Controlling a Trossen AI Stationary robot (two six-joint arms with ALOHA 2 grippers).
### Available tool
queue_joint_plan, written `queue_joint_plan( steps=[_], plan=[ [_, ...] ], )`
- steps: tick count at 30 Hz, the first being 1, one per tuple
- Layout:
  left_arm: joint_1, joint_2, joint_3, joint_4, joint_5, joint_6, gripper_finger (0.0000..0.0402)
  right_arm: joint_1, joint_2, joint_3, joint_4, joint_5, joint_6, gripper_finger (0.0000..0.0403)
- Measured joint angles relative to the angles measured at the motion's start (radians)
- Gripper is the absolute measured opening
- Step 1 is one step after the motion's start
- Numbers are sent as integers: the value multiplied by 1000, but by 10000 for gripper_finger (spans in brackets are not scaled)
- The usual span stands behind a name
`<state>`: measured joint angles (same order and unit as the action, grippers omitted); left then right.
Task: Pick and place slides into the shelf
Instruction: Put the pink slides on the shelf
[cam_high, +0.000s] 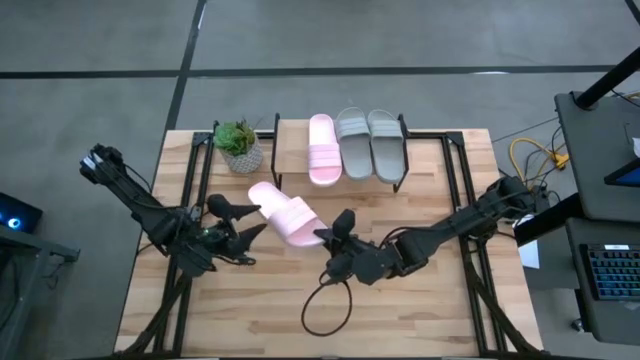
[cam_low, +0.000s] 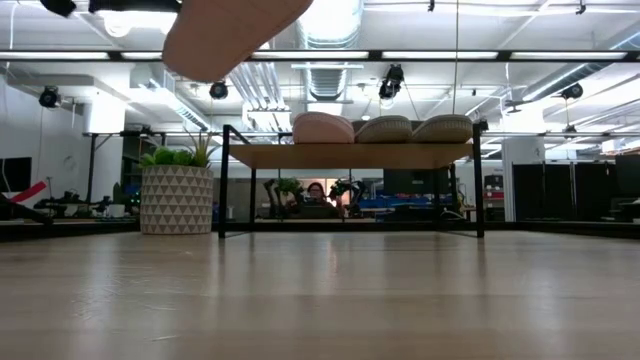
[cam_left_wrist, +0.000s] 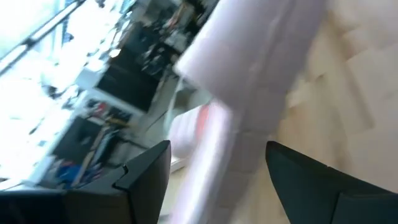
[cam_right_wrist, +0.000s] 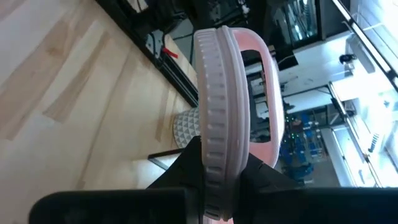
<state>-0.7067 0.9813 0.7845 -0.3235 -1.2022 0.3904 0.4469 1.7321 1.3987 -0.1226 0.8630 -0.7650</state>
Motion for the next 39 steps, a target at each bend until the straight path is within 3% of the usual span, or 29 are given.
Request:
queue_joint_plan(
  steps=[3, 7, 18, 29, 39],
  plan=[
    [0, 19, 0, 0, -70, 9, 247, 1, 0, 0, 1, -1, 4, 29],
    [8, 43, 0, -1, -89, 10, 247, -1, 0, 0, 30, 3, 0, 29],
    [20, 100, 0, 51, -88, 13, 247, -5, -2, 0, 77, 15, -42, 29],
    [21, 66, 1, 59, -74, 8, 247, -11, -1, 0, 82, 39, -66, 29],
    [61, 78, 0, 57, -80, 8, 247, -11, 0, 2, 101, -14, -68, 29]
  ],
)
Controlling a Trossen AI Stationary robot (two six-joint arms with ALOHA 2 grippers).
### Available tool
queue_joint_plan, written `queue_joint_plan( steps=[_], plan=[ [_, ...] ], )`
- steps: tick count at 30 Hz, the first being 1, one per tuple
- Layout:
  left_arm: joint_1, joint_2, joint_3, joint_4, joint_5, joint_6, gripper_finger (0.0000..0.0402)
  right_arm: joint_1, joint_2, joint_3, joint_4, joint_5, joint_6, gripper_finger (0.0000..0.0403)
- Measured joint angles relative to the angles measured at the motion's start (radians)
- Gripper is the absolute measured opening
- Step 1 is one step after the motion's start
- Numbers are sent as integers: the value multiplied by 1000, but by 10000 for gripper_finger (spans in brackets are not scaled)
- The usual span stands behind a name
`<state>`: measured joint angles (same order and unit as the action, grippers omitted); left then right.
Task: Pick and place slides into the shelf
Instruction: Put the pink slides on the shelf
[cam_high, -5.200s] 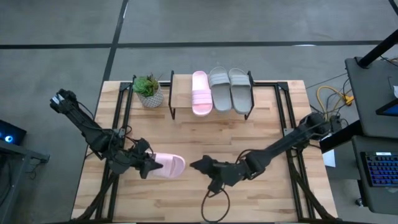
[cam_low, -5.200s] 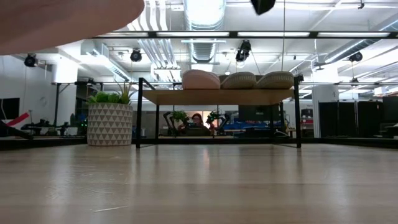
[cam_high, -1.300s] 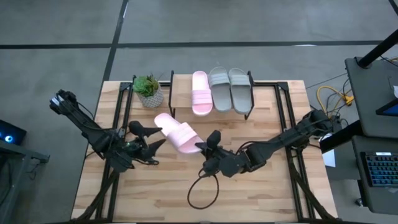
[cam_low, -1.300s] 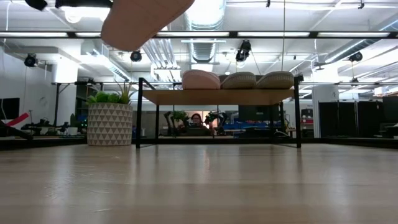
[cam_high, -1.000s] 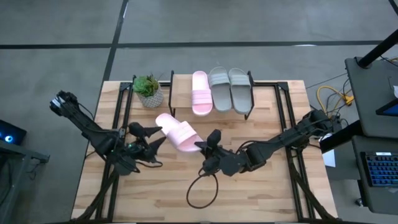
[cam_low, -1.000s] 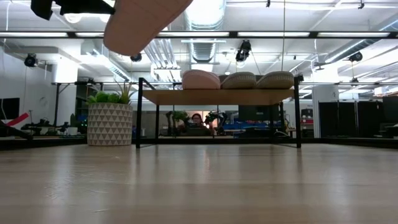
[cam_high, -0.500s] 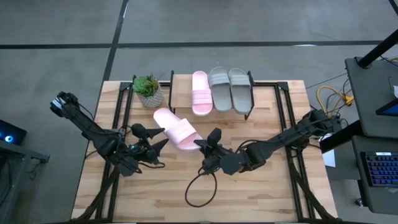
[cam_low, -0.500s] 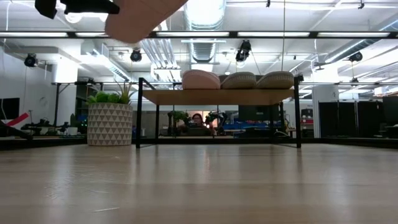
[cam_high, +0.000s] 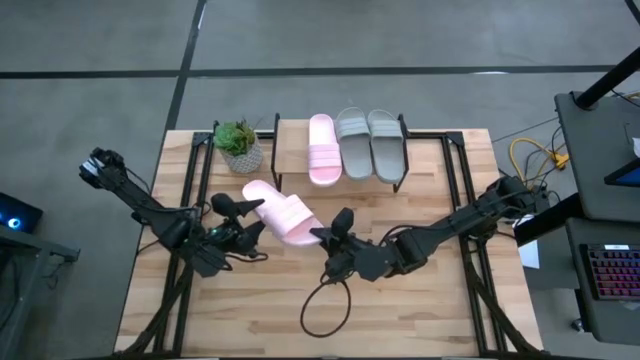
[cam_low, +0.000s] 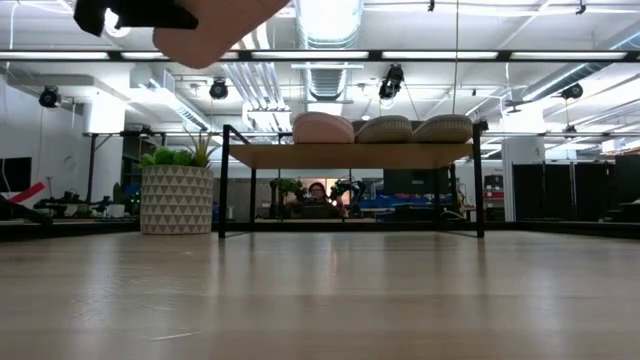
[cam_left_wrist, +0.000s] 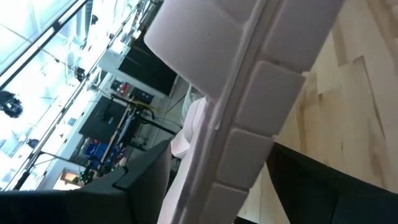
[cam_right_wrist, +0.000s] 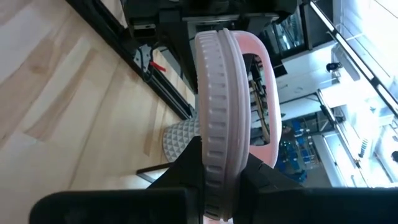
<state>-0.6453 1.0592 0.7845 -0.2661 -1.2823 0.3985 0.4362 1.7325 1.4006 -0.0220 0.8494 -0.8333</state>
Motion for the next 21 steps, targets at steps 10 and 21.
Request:
queue_joint_plan(
  steps=[10, 21],
  plan=[
    [15, 12, 0, 25, 2, 3, 124, 0, 0, 0, 5, 4, -16, 29],
    [15, 13, 0, 21, 18, 14, 56, 0, 0, 0, 7, 7, -11, 42]
  ],
)
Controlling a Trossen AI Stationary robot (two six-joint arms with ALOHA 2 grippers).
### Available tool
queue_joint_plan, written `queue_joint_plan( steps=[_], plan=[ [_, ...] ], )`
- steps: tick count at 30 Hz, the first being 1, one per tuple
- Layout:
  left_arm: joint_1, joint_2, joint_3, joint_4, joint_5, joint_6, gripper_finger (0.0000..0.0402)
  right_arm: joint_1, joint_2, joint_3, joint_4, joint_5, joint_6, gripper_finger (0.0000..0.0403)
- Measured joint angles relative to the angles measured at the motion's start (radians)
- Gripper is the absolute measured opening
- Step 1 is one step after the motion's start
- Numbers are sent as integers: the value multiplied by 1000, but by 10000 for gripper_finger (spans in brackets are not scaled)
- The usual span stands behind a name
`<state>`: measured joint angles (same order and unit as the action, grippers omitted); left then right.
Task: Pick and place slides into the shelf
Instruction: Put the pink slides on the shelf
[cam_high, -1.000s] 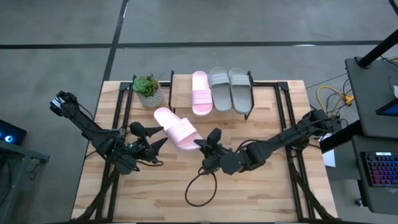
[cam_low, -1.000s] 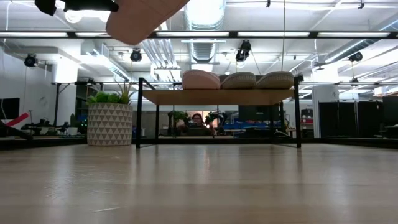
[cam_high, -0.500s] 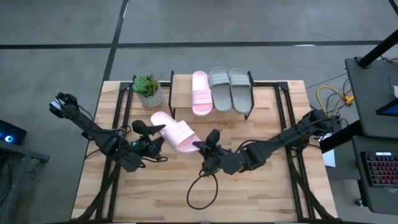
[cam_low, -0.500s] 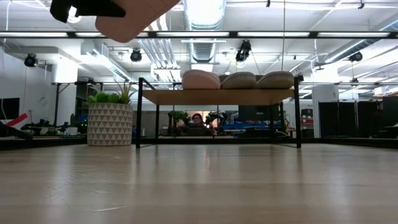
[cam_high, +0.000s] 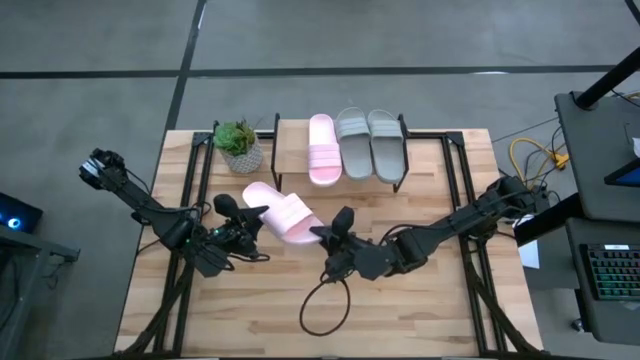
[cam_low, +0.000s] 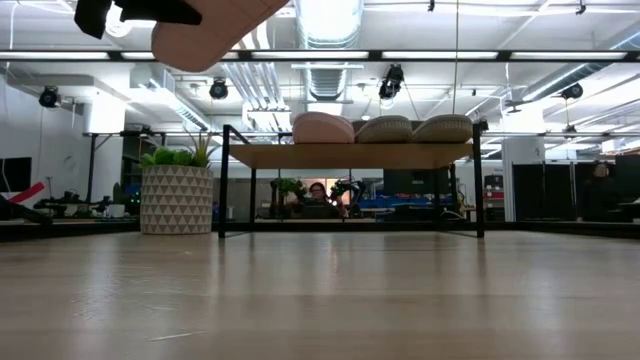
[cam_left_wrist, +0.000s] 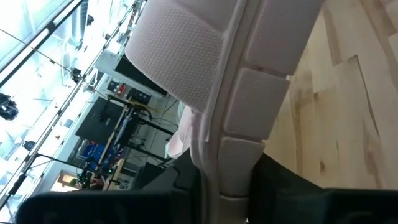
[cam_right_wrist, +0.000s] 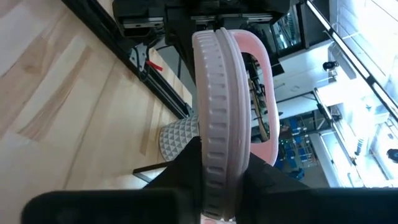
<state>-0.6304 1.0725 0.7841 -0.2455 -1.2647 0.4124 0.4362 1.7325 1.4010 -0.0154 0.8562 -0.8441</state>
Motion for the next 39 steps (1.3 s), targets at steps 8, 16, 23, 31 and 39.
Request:
queue_joint_plan(
  steps=[8, 16, 23, 31, 39],
  plan=[
    [0, -11, 0, -32, 8, 20, 56, 13, -6, 0, -41, 15, 33, 127],
    [0, -28, -3, -96, 30, 17, 56, 60, -22, 0, -81, 71, 44, 174],
    [0, -26, -5, -140, 132, 20, 55, 94, -59, 0, -87, 63, 64, 180],
    [0, -6, -3, -109, 195, 102, 55, 74, -80, 0, -106, -11, 87, 179],
    [34, 53, 22, -51, 188, 197, 55, 25, -80, 58, -247, -148, 189, 178]
  ],
)
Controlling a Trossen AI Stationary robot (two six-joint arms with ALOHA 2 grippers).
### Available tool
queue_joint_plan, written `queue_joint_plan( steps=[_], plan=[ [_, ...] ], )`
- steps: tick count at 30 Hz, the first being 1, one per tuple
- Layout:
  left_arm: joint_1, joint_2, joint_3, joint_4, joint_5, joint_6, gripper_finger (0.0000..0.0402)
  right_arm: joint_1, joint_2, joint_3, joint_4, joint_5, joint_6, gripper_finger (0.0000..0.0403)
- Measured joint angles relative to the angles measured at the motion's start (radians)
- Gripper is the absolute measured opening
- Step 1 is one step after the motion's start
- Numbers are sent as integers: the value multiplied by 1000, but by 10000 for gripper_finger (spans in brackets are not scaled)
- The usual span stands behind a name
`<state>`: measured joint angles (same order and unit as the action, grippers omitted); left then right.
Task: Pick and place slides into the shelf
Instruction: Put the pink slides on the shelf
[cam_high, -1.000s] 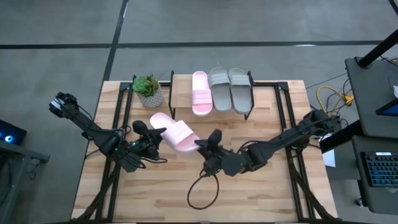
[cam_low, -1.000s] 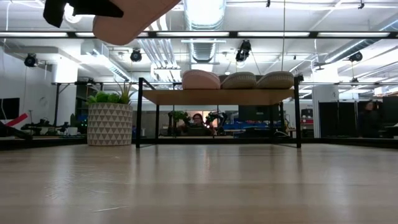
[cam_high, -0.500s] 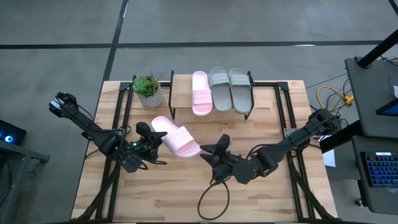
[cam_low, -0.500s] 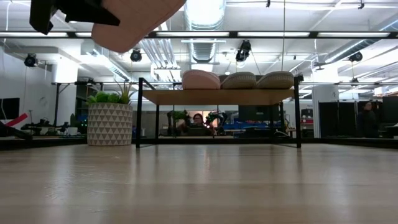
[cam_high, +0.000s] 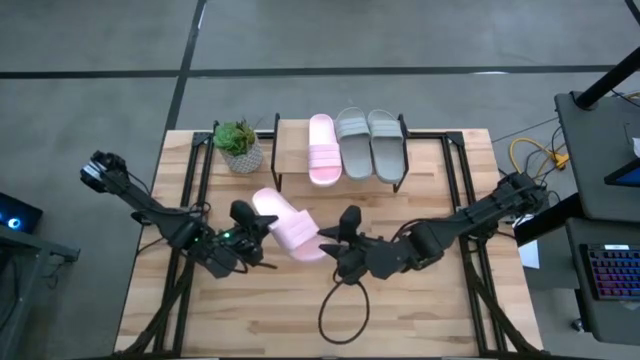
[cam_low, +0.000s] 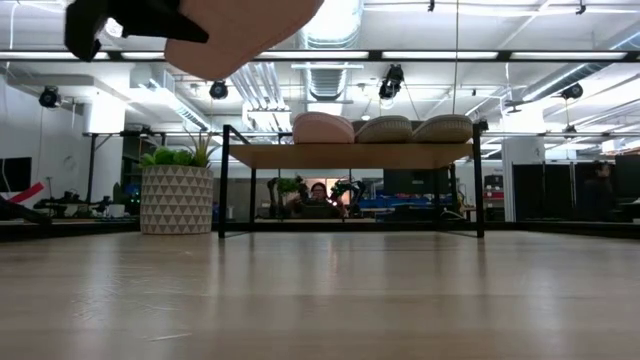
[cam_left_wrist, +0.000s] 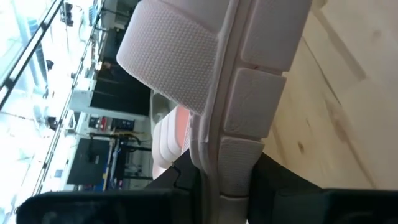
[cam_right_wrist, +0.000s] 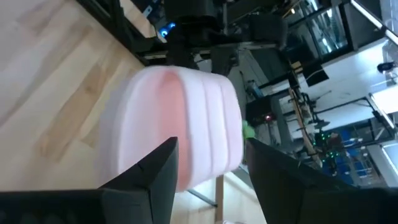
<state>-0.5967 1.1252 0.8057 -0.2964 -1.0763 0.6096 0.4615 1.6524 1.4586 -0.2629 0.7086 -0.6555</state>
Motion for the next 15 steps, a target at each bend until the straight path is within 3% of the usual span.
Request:
queue_joint_plan(
  steps=[15],
  plan=[
    [42, 59, 21, 117, 32, 97, 55, -29, 1, -2, -84, -6, -43, 178]
  ],
)
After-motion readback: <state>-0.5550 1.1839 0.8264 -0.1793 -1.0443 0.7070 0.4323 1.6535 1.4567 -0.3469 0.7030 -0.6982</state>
